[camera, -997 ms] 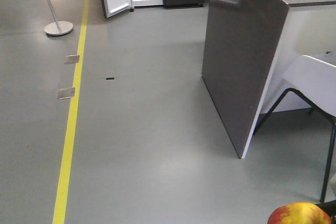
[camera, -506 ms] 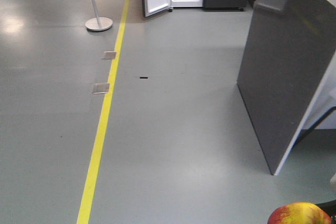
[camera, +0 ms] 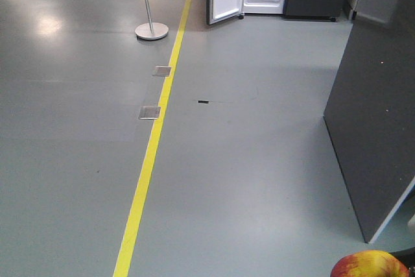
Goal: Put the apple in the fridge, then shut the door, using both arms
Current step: 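Drive toward the open refrigerator carrying the apple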
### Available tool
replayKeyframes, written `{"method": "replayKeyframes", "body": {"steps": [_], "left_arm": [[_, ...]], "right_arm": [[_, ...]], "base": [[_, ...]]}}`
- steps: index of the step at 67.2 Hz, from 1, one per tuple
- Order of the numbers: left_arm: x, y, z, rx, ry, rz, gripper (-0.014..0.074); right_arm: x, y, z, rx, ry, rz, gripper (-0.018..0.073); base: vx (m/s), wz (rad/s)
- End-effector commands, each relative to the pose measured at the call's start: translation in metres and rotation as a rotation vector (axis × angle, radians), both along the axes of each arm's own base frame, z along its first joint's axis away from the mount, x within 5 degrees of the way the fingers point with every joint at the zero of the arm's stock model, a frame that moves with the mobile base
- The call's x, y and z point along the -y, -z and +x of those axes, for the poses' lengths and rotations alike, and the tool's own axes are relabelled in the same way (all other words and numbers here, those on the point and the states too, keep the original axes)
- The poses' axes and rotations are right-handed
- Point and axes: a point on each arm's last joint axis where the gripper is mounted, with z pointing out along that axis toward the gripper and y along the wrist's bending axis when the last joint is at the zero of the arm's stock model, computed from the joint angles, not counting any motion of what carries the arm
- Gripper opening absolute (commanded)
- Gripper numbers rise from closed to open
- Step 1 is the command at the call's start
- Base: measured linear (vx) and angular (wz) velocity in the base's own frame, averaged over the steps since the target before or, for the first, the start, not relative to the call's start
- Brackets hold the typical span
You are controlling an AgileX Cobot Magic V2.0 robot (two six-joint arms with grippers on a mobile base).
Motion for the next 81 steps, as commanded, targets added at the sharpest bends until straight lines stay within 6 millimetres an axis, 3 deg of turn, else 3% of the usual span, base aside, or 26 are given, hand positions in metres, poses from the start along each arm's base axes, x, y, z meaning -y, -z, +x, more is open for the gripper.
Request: {"method": "replayKeyframes", "body": {"steps": [1,81], "left_arm": [[0.0002,-0.013,-0.0028,0.102,0.004,-0.011,-0.0006],[0.0002,-0.013,-0.0028,0.102,0.004,-0.011,-0.0006]], "right_arm": [[-0.0021,-0.0119,0.0035,0.057,0.015,0.05,0.0024],[-0.0021,-0.0119,0.0035,0.057,0.015,0.05,0.0024]], "base": [[0.17,0.06],[0.23,-0.02]]}}
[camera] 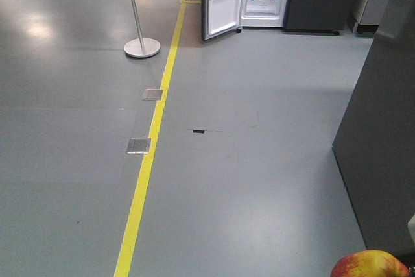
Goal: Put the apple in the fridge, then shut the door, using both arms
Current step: 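Drive toward the open refrigerator carrying the apple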
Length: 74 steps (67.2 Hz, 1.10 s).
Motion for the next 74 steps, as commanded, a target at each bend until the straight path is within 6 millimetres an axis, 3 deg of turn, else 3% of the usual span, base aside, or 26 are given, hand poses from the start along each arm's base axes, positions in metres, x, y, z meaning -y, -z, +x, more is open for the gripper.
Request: {"method": "replayKeyframes", "body": {"steps": [1,74], "left_arm": [[0.0002,-0.013,-0.0028,0.102,0.004,-0.011,-0.0006],[0.0002,-0.013,-0.0028,0.102,0.004,-0.011,-0.0006]], "right_arm": [[-0.0021,-0.0119,0.0035,0.057,0.015,0.05,0.0024],[-0.0022,-0.012,0.0034,0.057,0.015,0.051,0.0024]], "base": [[0.23,-0.06],[0.27,-0.03]]}}
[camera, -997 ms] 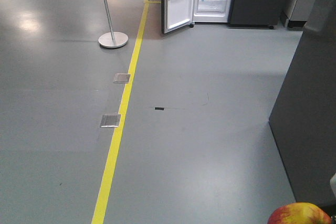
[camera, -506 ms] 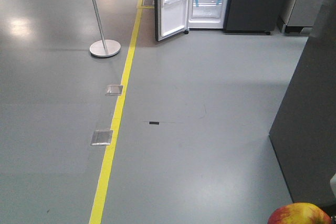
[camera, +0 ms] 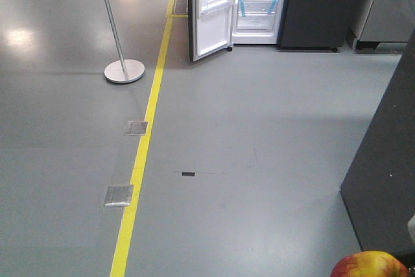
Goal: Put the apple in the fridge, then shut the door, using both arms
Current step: 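Drive toward the open refrigerator carrying the apple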
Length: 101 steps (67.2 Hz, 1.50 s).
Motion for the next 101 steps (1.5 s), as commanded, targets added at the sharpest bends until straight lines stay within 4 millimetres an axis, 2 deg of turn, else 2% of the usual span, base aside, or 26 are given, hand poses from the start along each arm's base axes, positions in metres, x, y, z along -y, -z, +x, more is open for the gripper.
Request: {"method": "replayKeyframes", "body": {"steps": [1,101], "left_arm": [[0.0002,-0.013,-0.0028,0.102,0.004,-0.011,-0.0006],[0.0002,-0.013,-0.0028,0.102,0.004,-0.011,-0.0006]], "right_arm": [[-0.0022,-0.0121,0.0036,0.058,0.016,0.051,0.0024],[-0.0022,-0.012,0.0036,0.059,0.016,0.051,0.0024]], "base": [[0.3,0.0],[0.32,-0.01]]}}
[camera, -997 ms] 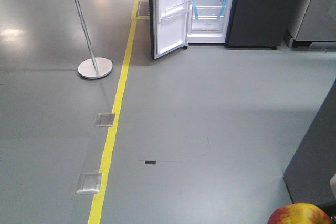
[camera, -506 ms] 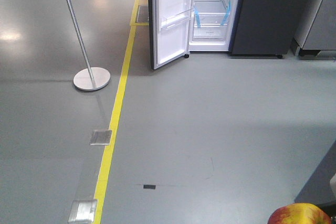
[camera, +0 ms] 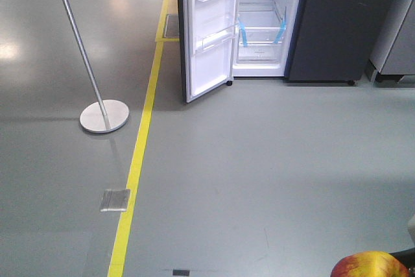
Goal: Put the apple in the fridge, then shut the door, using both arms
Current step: 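Drive toward the open refrigerator carrying the apple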
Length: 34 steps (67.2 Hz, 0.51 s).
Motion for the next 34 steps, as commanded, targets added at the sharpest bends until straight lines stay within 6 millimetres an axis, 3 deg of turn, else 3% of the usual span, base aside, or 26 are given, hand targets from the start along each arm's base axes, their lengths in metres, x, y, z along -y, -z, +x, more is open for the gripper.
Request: {"method": "replayKeyframes", "body": {"steps": [1,34], "left_arm": [[0.0002,-0.013,-0.0028,0.102,0.004,-0.011,-0.0006],[0.0002,-0.013,-0.0028,0.102,0.004,-0.011,-0.0006]], "right_arm": [[-0.0022,-0.0121,0.0037,0.059,0.017,0.051,0.0024],[-0.0022,-0.0121,0.0037,0.059,0.017,0.051,0.0024]], "base": [[0.34,-0.02],[0.33,-0.02]]}}
